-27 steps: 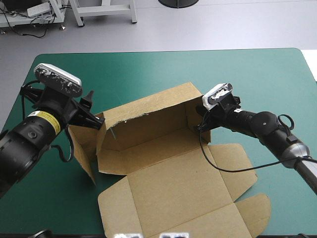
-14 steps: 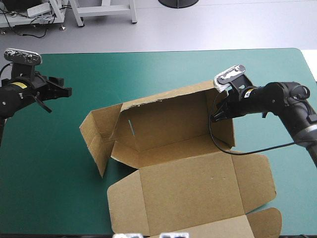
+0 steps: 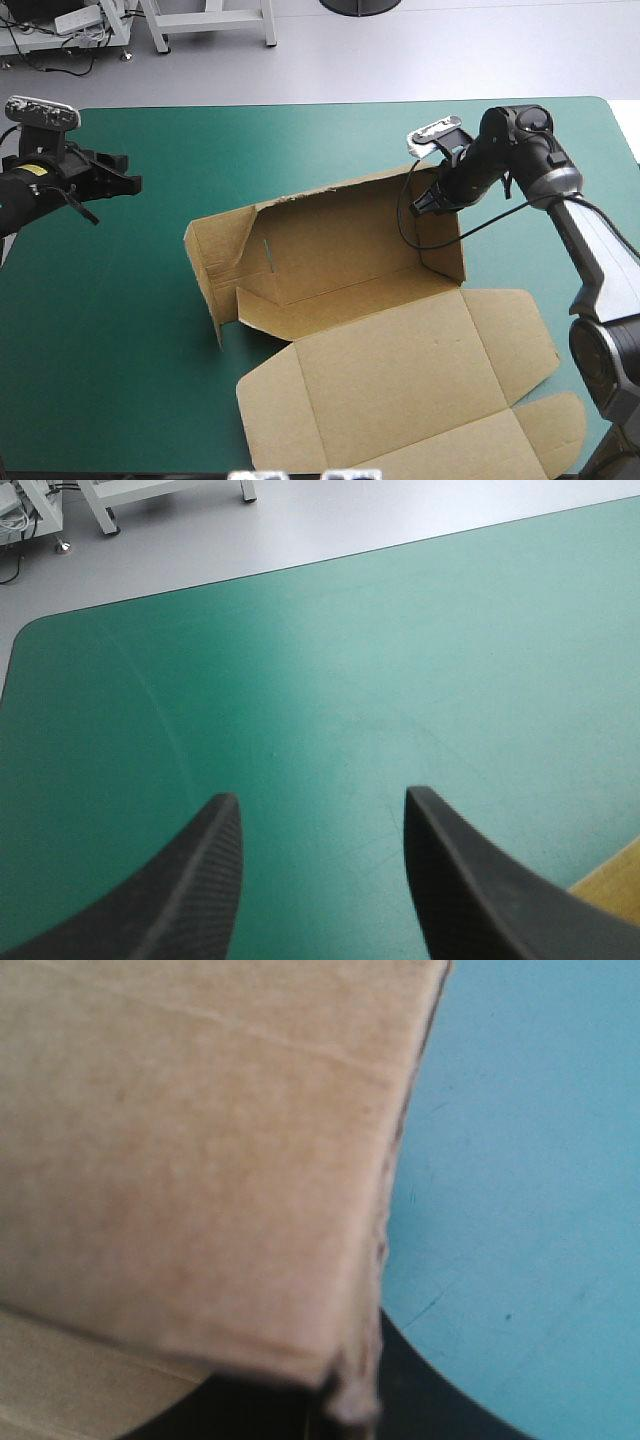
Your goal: Fold the box
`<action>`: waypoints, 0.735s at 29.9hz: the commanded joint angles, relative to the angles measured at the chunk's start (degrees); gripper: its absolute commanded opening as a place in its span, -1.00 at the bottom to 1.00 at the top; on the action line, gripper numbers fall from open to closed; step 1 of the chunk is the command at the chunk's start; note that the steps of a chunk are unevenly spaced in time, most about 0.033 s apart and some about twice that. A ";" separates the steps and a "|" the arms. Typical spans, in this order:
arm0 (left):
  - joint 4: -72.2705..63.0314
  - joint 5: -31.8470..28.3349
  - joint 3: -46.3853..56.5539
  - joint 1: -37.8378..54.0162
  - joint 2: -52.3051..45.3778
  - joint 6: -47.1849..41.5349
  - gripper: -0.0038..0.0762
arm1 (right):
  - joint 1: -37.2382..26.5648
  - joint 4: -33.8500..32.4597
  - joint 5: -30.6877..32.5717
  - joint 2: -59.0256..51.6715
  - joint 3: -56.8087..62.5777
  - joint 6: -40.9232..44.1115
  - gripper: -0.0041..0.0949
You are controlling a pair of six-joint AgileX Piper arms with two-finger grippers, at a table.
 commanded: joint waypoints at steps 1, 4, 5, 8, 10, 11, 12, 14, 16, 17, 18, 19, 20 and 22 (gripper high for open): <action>-2.19 -2.90 -1.53 0.10 -1.46 0.05 -0.01 | -0.30 -1.57 1.46 2.72 -4.84 -1.16 -0.97; -2.41 -2.29 -1.53 0.10 -1.46 0.09 -0.01 | -0.30 -1.32 1.46 7.26 -8.70 -0.98 -0.97; -2.52 -1.96 -1.53 0.10 -1.46 0.33 0.00 | -0.30 -0.65 1.46 8.68 -10.07 -0.98 -0.97; -3.23 -1.61 -1.53 0.10 -1.46 0.48 -0.01 | -0.30 0.64 1.46 12.13 -13.63 -0.88 -0.97; -4.63 -1.49 -1.53 0.10 -1.46 2.16 -0.01 | -0.30 1.66 1.46 13.93 -15.09 -0.89 -0.97; -5.22 -1.49 -1.53 0.10 -1.46 2.31 -0.01 | -0.30 1.98 1.46 14.65 -15.48 -0.89 -0.97; -5.20 -1.49 -1.53 0.10 -1.46 2.31 -0.01 | -0.30 2.18 1.46 15.08 -15.61 -0.89 -0.97; -5.20 -1.49 -1.53 0.10 -1.46 2.31 -0.01 | -0.30 2.78 1.46 15.97 -15.61 -1.13 -0.97; -4.68 -1.49 -1.53 0.10 -1.46 2.31 -0.01 | -0.30 2.78 1.46 16.83 -15.61 -1.28 -0.97; -4.62 -1.49 -1.53 0.10 -1.46 2.41 -0.01 | -0.30 2.78 1.46 16.97 -15.61 -1.98 -0.97; -4.62 -1.49 -1.53 0.10 -1.46 2.41 -0.01 | -0.30 2.78 1.46 17.06 -15.61 -2.49 -0.97; -4.62 -1.49 -1.53 0.10 -1.46 2.41 0.00 | -0.30 2.78 1.46 17.09 -15.96 -2.35 -0.95; -4.62 -1.49 -1.53 0.10 -1.46 2.41 0.00 | -0.30 2.78 1.46 17.09 -16.62 -2.00 -0.91; -4.62 -1.49 -1.53 0.10 -1.46 2.41 0.00 | -0.30 2.95 1.46 16.49 -18.06 -1.66 -0.71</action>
